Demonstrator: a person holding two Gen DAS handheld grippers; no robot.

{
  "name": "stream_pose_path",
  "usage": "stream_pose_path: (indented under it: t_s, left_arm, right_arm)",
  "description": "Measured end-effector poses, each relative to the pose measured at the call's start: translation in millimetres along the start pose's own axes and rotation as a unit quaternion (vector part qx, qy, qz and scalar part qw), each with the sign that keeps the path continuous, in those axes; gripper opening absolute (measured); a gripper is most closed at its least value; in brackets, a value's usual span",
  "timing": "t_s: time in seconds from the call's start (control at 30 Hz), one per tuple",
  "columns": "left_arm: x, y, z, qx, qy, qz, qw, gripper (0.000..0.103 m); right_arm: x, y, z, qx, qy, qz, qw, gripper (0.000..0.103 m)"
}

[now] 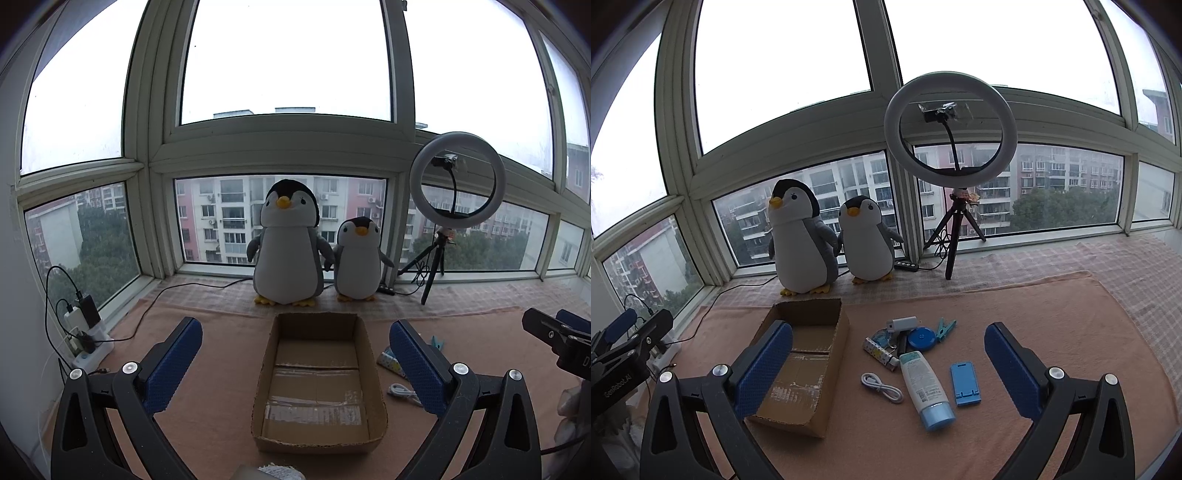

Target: Organize rigid objects

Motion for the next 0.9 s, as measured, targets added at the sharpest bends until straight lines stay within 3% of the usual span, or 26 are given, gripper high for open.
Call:
stream_pose_path:
  t_s: [0.63, 0.9]
  left_arm:
    - [1.2, 0.7, -4.6, 0.008, 0.001, -0.002, 1.0, 0.102]
    - [8.6, 8.8, -21.2, 0.033, -0.01, -0.003, 0.9994, 0.102]
  right_arm:
    - [-3.5, 2.9, -6.3, 0.011, -0.003, -0.006, 1.0, 0.103]
    - [-11.2, 5.3, -16.2, 0.026, 0.0, -0.01, 1.0, 0.103]
Point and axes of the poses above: each gripper's, at about its wrist camera, not at the fingertips, and z roughly against the way its jaws point, x to its left, y to its underside, the point moved 3 cm from there along -z, roughly the way its jaws point, and after that the axes turned 12 degrees about x, right-handed, at the moved point
